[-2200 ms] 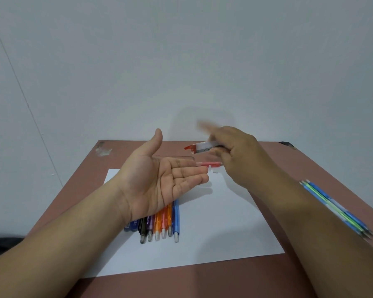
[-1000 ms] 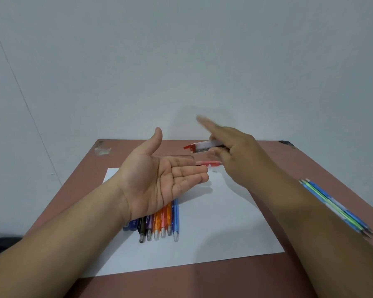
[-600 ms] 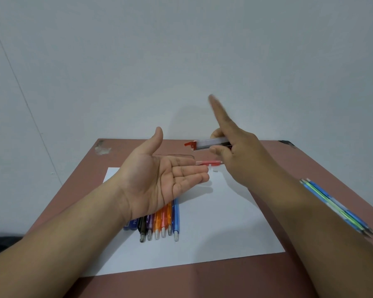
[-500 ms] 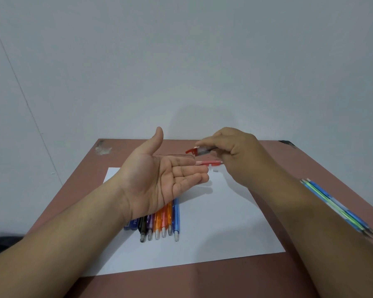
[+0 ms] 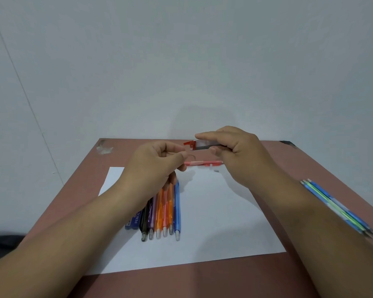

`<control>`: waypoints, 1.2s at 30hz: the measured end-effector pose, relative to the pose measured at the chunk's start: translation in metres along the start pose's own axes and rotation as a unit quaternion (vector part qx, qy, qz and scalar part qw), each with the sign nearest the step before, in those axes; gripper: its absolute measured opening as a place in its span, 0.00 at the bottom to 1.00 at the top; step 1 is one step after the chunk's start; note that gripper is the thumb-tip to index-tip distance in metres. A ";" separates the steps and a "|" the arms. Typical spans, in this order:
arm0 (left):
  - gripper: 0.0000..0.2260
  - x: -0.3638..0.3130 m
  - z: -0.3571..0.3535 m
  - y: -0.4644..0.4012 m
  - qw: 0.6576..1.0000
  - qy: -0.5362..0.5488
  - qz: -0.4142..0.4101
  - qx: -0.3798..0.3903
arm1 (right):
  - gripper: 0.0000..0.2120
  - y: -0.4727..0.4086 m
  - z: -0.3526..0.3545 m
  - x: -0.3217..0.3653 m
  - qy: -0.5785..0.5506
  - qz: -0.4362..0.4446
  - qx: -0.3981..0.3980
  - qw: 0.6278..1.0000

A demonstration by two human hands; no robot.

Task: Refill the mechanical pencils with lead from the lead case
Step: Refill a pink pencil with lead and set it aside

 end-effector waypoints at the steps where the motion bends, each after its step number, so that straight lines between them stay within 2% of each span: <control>1: 0.04 0.000 0.000 0.000 1.000 -0.001 -0.005 -0.002 | 0.20 0.000 0.000 0.000 -0.005 -0.002 0.000 1.000; 21: 0.07 -0.001 0.001 0.001 0.999 -0.028 -0.014 -0.013 | 0.19 0.001 -0.006 0.003 0.011 -0.005 0.020 1.000; 29: 0.07 0.002 -0.001 -0.001 1.000 -0.008 -0.007 -0.011 | 0.19 0.001 -0.006 0.004 0.021 -0.007 0.024 0.999; 36: 0.07 0.005 0.001 -0.004 1.000 0.012 0.001 -0.010 | 0.18 0.001 -0.004 -0.001 -0.025 -0.024 0.009 0.999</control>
Point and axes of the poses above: each hand's wrist, its own y-axis away from the middle knuckle, its own z-axis out of the back of the hand, x = y × z, the point moved 8 cm from there along -y, towards the middle knuckle, and after that the axes turned 13 degrees about -y, right-handed, at the moved point
